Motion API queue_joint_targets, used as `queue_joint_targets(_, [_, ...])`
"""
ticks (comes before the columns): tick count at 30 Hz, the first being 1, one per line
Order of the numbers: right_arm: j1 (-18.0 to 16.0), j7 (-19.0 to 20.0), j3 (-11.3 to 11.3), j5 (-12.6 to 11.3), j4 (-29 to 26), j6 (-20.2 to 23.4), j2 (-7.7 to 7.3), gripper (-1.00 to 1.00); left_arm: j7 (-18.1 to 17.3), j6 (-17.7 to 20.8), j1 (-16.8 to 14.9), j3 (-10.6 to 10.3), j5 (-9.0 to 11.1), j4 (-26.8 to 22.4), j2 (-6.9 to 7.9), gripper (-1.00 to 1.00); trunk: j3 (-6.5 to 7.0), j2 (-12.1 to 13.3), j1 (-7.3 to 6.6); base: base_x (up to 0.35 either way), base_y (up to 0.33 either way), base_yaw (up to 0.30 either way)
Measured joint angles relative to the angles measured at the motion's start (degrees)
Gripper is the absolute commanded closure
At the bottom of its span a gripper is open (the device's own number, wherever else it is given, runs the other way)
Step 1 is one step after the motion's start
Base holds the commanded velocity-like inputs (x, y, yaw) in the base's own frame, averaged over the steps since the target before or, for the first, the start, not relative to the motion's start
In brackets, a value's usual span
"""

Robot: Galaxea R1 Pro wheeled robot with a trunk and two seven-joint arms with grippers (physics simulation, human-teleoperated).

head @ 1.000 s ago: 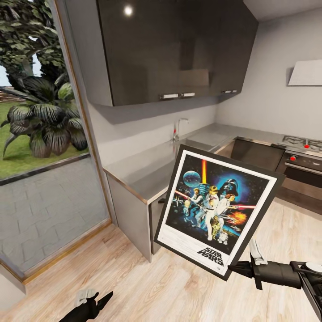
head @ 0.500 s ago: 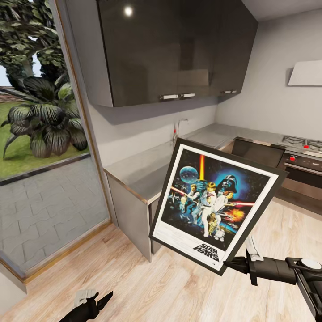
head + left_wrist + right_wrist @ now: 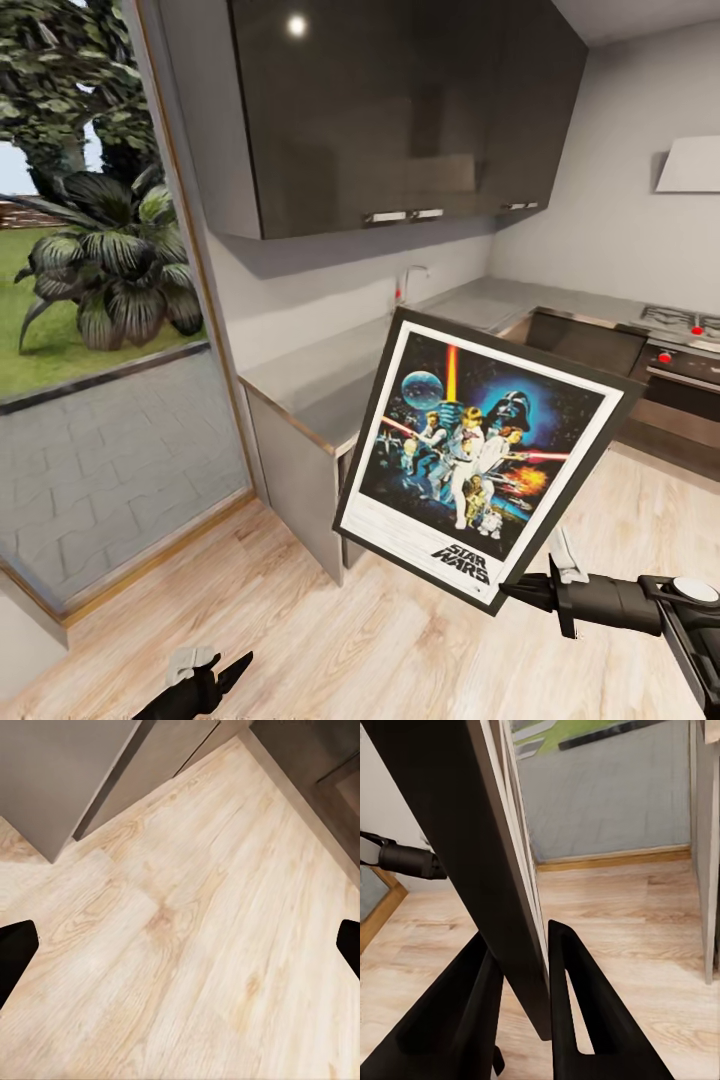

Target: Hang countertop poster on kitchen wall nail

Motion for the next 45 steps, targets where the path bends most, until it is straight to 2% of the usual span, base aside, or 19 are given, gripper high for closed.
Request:
queue_joint_targets(8, [0.0,0.0,0.0,0.0,0.0,0.0,0.01,1.0,0.0,0.0,0.0,0.0,0.0,0.0,0.0,-1.0,0.0,0.0,0.0,-0.003,0.003,0.272])
queue_joint_targets(19, [0.0,0.0,0.0,0.0,-0.1,0.0,-0.02,1.0,0.0,-0.1,0.6,0.0,0.1,0.0,-0.01,-1.0,0.01,0.0,0.02,-0.204,0.17,0.125])
queue_joint_targets(28, [0.0,0.0,0.0,0.0,-0.1,-0.1,0.02,1.0,-0.1,-0.2,0.8,0.0,0.1,0.0,0.0,-1.0,0.0,0.0,0.0,-0.056,0.057,0.26])
queue_joint_targets(45, [0.0,0.0,0.0,0.0,-0.1,-0.1,0.02,1.0,0.0,-0.2,0.8,0.1,0.2,0.0,0.0,-1.0,0.0,0.0,0.0,-0.001,0.272,0.288])
